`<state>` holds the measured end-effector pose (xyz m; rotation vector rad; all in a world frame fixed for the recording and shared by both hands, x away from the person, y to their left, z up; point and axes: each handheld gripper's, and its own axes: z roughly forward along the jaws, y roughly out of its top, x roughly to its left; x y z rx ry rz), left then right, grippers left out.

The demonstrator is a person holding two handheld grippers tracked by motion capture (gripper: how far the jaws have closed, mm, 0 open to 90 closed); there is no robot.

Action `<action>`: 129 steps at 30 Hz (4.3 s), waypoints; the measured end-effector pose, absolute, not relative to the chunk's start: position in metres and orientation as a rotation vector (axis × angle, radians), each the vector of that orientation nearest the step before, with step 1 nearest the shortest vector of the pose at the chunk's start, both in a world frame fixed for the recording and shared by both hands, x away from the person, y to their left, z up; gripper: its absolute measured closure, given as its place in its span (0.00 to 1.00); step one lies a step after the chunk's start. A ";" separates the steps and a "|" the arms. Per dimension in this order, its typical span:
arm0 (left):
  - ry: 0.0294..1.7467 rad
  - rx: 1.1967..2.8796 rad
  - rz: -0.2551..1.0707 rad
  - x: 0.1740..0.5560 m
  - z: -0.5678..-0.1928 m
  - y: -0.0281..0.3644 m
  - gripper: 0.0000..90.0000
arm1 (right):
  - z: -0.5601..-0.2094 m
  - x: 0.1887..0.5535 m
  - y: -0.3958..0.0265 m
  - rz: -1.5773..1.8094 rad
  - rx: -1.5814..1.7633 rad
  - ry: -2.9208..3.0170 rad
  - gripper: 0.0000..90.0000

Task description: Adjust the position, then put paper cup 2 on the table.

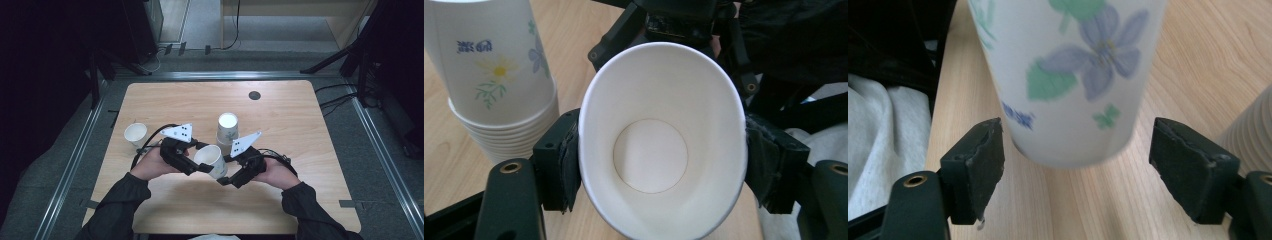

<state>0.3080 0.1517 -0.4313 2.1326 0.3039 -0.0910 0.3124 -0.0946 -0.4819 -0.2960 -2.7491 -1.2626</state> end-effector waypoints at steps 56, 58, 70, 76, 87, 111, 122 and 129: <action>0.539 2.315 0.049 0.299 -0.446 0.257 0.29 | -0.470 0.336 -0.185 -1.341 -0.847 -2.993 0.23; 0.558 2.310 0.079 0.297 -0.447 0.262 0.29 | -0.470 0.338 -0.187 -1.343 -0.857 -2.997 0.23; 0.755 2.308 0.125 0.296 -0.462 0.299 0.29 | -0.471 0.350 -0.193 -1.355 -0.929 -3.003 0.23; 0.839 2.323 0.163 0.297 -0.468 0.317 0.29 | -0.472 0.352 -0.194 -1.354 -0.937 -3.013 0.23; 0.914 2.355 0.207 0.298 -0.476 0.330 0.28 | -0.473 0.353 -0.194 -1.358 -0.951 -3.015 0.23; 0.915 2.368 0.132 0.301 -0.479 0.326 0.17 | -0.474 0.353 -0.193 -1.327 -0.928 -3.041 0.23; 0.905 2.345 0.127 0.297 -0.469 0.330 0.17 | -0.475 0.353 -0.195 -1.324 -0.920 -3.056 0.23; 0.903 2.311 0.139 0.293 -0.460 0.337 0.17 | -0.475 0.353 -0.194 -1.313 -0.906 -3.071 0.23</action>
